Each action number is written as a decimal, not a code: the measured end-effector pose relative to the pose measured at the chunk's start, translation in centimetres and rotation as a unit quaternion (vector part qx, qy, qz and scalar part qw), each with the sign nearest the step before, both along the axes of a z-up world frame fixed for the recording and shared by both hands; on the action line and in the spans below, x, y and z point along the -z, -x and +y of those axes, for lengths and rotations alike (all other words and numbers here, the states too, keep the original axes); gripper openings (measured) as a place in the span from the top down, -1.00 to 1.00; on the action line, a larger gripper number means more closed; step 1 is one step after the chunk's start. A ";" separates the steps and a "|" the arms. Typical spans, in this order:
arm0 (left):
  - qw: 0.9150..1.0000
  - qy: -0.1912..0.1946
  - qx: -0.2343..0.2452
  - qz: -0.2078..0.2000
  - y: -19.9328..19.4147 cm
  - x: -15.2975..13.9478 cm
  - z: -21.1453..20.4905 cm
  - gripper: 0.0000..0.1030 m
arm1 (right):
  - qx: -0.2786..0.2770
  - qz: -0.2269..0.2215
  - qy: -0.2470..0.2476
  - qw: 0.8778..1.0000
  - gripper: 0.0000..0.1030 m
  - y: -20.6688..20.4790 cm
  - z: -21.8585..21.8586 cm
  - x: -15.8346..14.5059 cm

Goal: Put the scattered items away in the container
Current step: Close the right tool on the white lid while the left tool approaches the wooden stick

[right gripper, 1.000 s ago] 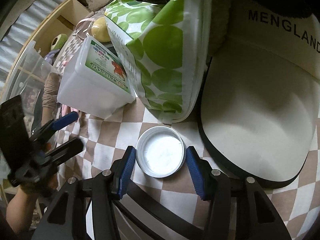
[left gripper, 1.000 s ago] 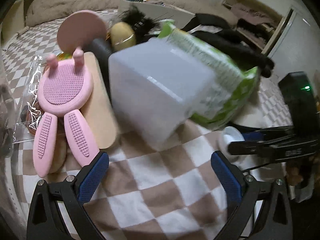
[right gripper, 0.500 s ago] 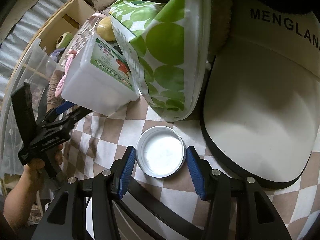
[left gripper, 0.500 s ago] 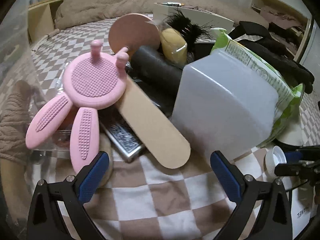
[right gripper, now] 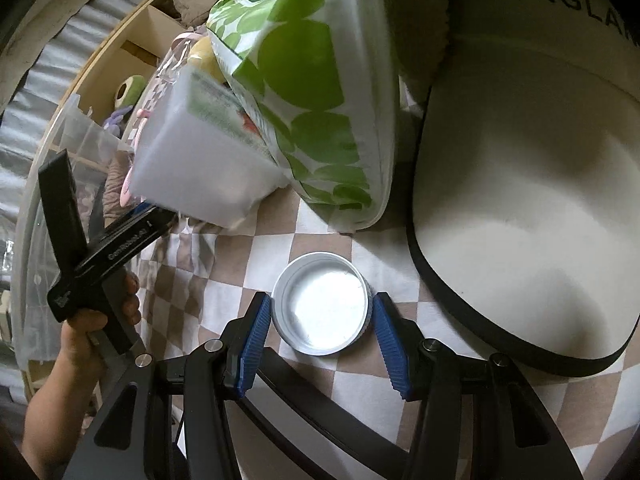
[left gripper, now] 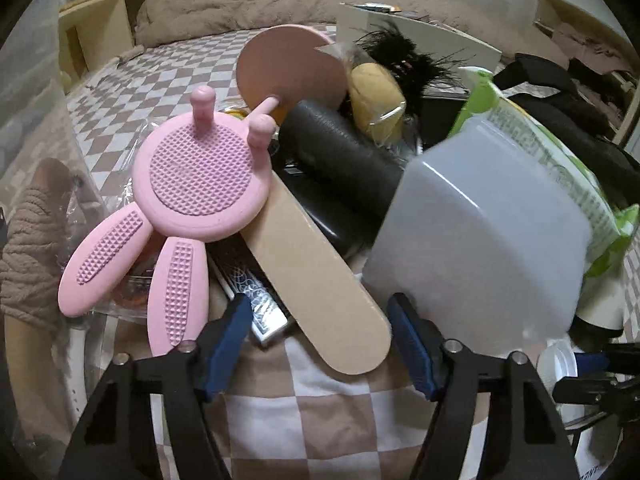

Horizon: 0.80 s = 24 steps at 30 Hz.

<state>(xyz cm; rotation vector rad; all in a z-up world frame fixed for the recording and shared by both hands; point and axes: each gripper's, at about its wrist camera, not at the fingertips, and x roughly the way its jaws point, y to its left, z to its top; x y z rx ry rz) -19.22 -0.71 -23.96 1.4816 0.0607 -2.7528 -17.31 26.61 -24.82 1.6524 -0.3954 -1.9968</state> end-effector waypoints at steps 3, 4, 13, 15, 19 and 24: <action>1.000 0.004 0.021 0.001 -0.7 -0.1 0.3 -0.03 | -0.004 0.003 -0.002 1.000 -0.03 -0.1 0.1 -0.1; 1.000 0.003 0.028 0.000 -1.1 -0.1 0.3 -0.03 | -0.006 0.004 -0.003 1.000 -0.03 -0.1 0.1 -0.1; 0.996 -0.019 0.077 -0.037 -6.0 0.7 -0.8 0.29 | -0.002 0.004 0.003 1.000 -0.03 -0.2 0.7 -0.8; 0.995 0.002 0.098 -0.037 -7.0 0.7 -0.7 0.48 | 0.000 0.008 0.002 1.000 -0.03 -0.3 0.9 -1.1; 0.993 0.008 0.110 -0.036 -8.1 0.4 -1.2 0.54 | 0.003 0.013 0.003 1.000 -0.03 -0.6 0.9 -1.9; 0.994 -0.061 0.089 -0.034 -8.0 -0.2 -2.3 -0.18 | 0.002 0.026 0.005 1.000 -0.03 -1.4 1.3 -3.5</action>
